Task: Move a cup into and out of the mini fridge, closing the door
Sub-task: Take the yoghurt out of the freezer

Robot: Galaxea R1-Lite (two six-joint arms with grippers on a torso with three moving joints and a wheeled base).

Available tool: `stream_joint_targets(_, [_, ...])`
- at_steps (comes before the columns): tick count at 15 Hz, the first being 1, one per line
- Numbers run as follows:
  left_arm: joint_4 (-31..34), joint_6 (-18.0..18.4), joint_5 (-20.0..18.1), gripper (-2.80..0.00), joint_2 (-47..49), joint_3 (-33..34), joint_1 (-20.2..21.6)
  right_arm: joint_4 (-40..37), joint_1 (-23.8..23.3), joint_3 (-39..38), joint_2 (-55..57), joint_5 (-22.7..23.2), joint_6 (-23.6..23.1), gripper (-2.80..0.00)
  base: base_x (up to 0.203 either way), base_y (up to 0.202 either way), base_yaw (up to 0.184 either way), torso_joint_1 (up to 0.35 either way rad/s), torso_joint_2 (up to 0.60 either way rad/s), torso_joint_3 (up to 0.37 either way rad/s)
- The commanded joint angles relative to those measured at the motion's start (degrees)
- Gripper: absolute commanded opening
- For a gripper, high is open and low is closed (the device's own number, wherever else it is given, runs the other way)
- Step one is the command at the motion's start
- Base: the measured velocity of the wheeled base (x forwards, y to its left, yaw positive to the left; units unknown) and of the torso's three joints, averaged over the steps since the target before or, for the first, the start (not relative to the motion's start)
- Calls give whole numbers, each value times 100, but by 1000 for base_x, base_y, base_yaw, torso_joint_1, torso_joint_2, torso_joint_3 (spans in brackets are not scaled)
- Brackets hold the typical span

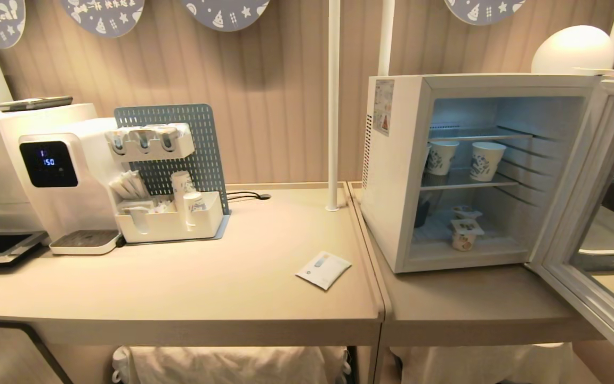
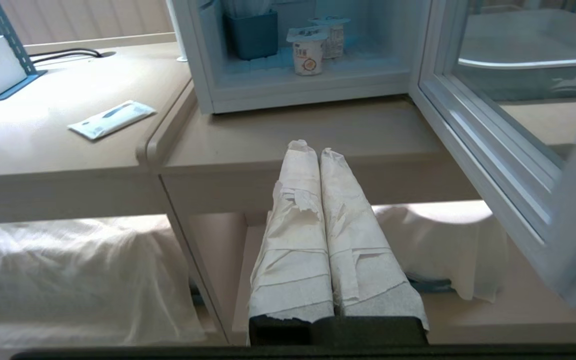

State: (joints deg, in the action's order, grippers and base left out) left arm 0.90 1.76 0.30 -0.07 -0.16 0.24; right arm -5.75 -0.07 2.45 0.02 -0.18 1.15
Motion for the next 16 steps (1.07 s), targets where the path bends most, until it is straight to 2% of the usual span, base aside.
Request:
stream_joint_targets(1, [-25, 0, 5, -280, 7, 13, 2, -5, -1, 1, -2, 9, 0, -280, 191, 0, 0, 0, 2, 2])
stream_joint_targets(4, [6, 0, 6, -280, 7, 7, 2, -5, -1, 1, -2, 1, 0, -280, 162, -1, 0, 2, 4, 1])
stream_joint_targets(6, [-8, 0, 5, -280, 7, 5, 2, 4, -1, 1, -2, 1, 0, -280, 28, -22, -3, 1, 2, 2])
stream_joint_targets(10, [-55, 0, -4, -280, 7, 16, 2, 4, 1, 1, -2, 6, 0, -280, 144, -157, 2, -1, 2, 2])
stream_joint_targets(14, [-55, -44, -4, -280, 7, 25, 2, 2, 3, -2, -11, 8, -10, -280, 6, -35, -7, 0, 6, 1])
stream_joint_targets(16, [-55, -79, -4, -280, 7, 25, 2, -53, 0, 329, 123, -10, 46, -280, 0, 0, 0, 0, 0, 0])
